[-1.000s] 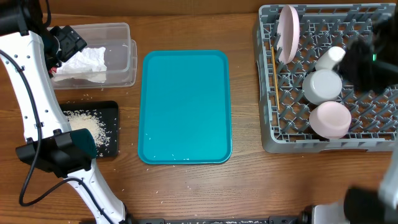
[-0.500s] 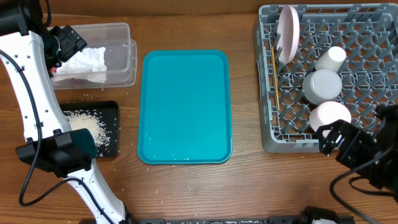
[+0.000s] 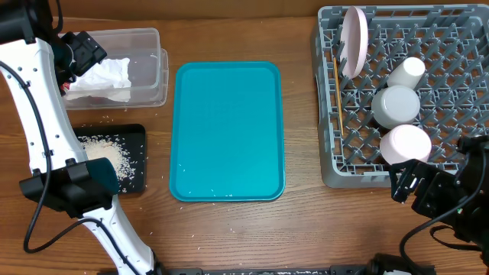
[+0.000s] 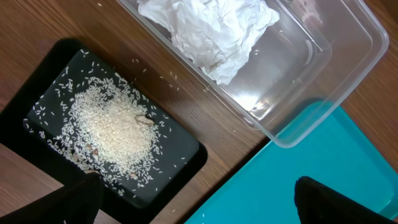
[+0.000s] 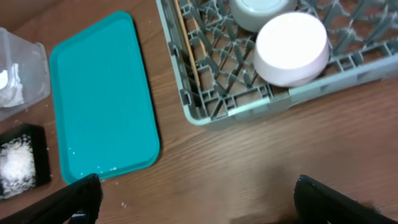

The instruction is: Sort waste into correct bins and load items into the dishwasher

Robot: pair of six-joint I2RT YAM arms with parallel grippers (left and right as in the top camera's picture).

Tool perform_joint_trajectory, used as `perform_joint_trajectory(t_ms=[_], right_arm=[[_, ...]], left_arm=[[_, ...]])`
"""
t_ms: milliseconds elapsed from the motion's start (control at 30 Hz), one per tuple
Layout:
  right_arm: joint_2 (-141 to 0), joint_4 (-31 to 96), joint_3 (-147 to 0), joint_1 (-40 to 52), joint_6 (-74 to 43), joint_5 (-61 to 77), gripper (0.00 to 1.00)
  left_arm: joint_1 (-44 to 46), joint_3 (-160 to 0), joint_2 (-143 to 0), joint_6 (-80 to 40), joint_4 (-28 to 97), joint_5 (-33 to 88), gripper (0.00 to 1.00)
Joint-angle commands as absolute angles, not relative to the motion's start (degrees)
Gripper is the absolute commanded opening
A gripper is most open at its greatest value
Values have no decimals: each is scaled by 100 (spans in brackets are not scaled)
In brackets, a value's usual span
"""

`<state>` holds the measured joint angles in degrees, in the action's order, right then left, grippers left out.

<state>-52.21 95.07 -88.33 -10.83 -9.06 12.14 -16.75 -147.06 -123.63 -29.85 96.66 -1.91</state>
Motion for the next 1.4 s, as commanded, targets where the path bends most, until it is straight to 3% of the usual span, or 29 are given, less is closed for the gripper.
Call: perform_joint_trajectory(t_ms=[0,400,600,833,1100,1367], right_arm=[[-4733,9037,-8313,-1059,-762,1164,100],[-1806,4571,-4270,-473,-954,1208,100],[-875,3256,-2655,-416,-1597,1214,100],[-10,1614,-1184,-115,-1638,1184,100],[-16,-325,-43,99,-1656,1066,100],[-14,30,-47,268,-1653,237,100]], left_arm=[[-1669,-14829,-12195,-2917,9682,-167,100],[-1658,-14829,-12195,-2917,9679,-167,100],[-1658,-14829,-12195,-2915,9682,-167,100],[-1660,-14829,-12195,-2915,9682,-167,100],[-1647,-14829,-12195,-2917,9679,-167,100],[-1647,-14829,-12197,-2917,9682,-167,100]])
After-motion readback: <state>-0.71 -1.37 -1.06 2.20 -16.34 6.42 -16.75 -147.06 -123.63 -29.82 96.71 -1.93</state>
